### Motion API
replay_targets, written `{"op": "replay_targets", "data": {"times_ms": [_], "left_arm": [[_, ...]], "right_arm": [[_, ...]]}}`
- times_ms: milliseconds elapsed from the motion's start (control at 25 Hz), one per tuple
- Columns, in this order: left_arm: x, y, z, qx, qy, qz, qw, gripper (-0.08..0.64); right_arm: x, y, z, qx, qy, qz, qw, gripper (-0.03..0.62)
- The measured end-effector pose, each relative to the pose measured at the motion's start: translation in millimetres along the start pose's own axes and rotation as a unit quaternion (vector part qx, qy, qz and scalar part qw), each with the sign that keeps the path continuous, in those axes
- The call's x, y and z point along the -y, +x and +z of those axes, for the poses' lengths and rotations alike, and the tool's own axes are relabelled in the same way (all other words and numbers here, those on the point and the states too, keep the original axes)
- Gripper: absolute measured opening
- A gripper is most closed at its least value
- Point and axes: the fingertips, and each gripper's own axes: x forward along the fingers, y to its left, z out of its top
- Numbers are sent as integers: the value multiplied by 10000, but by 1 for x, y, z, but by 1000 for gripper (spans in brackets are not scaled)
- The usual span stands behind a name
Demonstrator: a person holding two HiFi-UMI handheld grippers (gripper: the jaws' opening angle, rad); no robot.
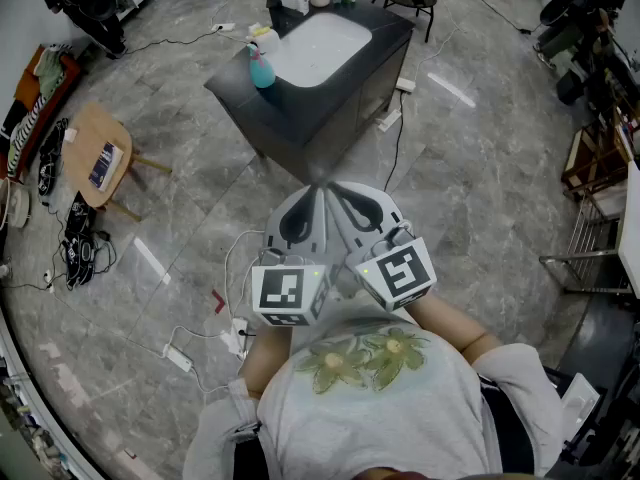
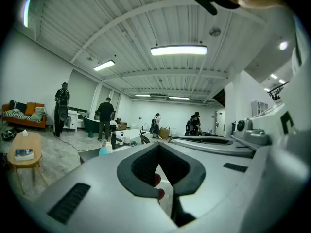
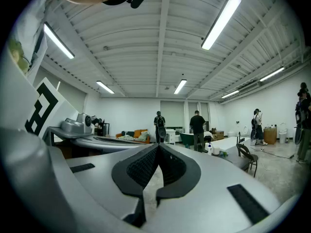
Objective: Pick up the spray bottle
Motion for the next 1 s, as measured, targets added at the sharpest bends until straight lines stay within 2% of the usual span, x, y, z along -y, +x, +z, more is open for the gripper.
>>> {"op": "replay_targets", "data": {"times_ms": [240,480,800,1000], "left_arm": [[-29,4,3,17,-9,-14,10000,8],[-48,3,-1,-6,9,-161,9999,8],[-64,13,-12,-125,-252,-210,9994,8],[-89,31,-25,-269,-345,-114,9990,8]], "right_arm": [[-6,27,-7,-36,-192,-88,9998,21],[-15,42,-14,3,-190,-309,9993,21],[-16,61,-25,-219,-215,-247,9992,21],[-8,87,-39,-336,-210,-118,9991,21]]}}
